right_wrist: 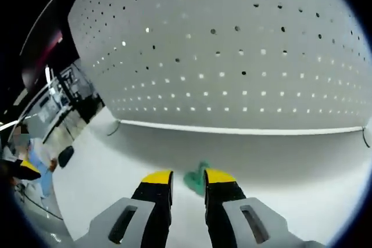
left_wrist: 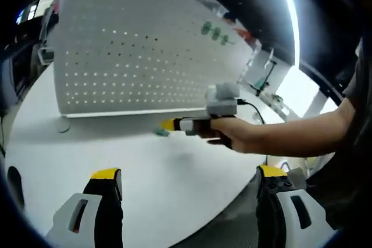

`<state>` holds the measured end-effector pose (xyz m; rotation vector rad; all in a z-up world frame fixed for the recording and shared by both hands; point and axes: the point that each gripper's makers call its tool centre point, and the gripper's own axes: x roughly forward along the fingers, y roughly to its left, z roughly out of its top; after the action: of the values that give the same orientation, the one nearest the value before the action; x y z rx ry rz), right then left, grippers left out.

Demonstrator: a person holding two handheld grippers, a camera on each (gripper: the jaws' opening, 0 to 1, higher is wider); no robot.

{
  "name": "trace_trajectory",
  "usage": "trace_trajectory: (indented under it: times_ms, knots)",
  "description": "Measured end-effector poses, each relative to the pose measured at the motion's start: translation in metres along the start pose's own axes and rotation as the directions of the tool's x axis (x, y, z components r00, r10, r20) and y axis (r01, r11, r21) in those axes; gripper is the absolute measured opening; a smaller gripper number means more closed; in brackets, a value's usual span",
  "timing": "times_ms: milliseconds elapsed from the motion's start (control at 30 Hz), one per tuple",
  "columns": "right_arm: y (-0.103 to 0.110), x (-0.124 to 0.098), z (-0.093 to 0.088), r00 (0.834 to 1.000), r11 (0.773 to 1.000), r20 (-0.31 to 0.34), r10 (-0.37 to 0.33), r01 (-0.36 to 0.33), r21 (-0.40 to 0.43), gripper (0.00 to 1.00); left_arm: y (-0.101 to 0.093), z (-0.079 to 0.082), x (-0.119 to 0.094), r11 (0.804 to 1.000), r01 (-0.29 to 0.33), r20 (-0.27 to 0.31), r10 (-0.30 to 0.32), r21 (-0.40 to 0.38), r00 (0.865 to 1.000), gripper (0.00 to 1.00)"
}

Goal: Insert the hook assembly into the mounting plate slot until the hook locks in place.

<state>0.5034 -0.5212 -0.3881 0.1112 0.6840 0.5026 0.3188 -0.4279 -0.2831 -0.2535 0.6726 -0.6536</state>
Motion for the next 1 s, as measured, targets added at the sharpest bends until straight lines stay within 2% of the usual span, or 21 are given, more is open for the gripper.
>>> trace_trajectory:
  times_ms: [400, 600, 700, 1000]
  knots:
    - [-0.003, 0.020, 0.007, 1.000, 1.000, -0.016, -0.017, 0.017, 0.004, 0.17, 0.010, 0.001, -0.002, 1.000, -0.014, 0.000, 0.014, -0.012, 1.000, 0.97]
    - [-0.005, 0.026, 0.011, 0.999, 1.000, -0.023, -0.027, 0.027, -0.012, 0.11, 0.012, 0.001, -0.003, 1.000, -0.016, 0.000, 0.016, -0.017, 1.000, 0.97]
    - [-0.009, 0.030, 0.007, 0.999, 0.999, -0.038, -0.031, 0.031, -0.021, 0.07, 0.012, 0.001, -0.003, 1.000, -0.015, -0.003, 0.015, -0.016, 1.000, 0.97]
    - [-0.014, 0.028, 0.009, 0.998, 0.996, -0.032, -0.050, 0.048, -0.076, 0.02, 0.016, 0.002, -0.004, 1.000, -0.023, -0.001, 0.023, -0.020, 1.000, 0.96]
